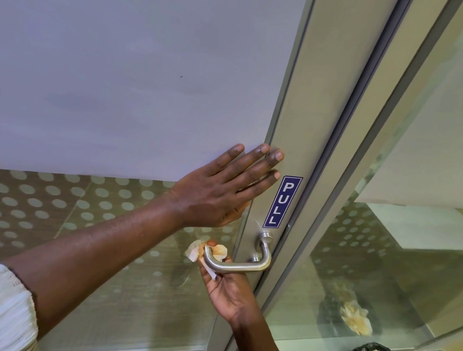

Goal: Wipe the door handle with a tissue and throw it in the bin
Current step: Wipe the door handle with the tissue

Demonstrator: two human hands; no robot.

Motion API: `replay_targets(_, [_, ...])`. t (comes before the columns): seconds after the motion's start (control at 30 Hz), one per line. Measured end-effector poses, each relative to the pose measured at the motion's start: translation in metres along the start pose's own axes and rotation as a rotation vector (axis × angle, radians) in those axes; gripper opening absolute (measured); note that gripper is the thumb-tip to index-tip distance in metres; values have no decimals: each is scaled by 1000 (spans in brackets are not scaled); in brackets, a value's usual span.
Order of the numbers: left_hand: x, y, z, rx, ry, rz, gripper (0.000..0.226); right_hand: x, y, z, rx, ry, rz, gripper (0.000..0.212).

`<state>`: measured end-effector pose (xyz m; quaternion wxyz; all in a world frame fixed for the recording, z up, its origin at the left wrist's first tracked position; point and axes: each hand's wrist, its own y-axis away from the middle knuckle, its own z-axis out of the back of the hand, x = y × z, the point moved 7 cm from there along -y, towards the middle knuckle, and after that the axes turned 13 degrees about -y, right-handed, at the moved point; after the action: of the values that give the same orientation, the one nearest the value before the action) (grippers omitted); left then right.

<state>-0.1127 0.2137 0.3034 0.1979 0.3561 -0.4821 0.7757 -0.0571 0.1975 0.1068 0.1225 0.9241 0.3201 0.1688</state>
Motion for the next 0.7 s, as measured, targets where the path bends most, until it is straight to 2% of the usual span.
replay_targets(0.07, [0, 0, 0, 2, 1, 1, 69, 3, 3, 2, -5, 80, -7, 59])
replay_targets(0.2, [1, 0, 0, 0, -1, 10, 70, 12, 9, 22, -22, 124, 20, 40])
replay_targets(0.23, [0, 0, 1, -2, -1, 13, 70, 15, 12, 26, -18, 118, 34, 43])
replay_targets(0.33, [0, 0, 0, 2, 5, 13, 72, 30, 19, 35, -3, 66, 74, 69])
replay_targets(0.47, [0, 1, -2, 4, -7, 14, 74, 66, 23, 50, -44, 22, 138, 45])
replay_targets(0.57, [0, 1, -2, 3, -7, 16, 74, 83, 28, 49, -62, 82, 164, 39])
replay_targets(0.63, [0, 1, -2, 3, -8, 16, 74, 92, 30, 47, -103, 141, 208, 43])
replay_targets(0.7, [0, 1, -2, 5, -1, 13, 75, 105, 31, 49, -148, 192, 274, 33])
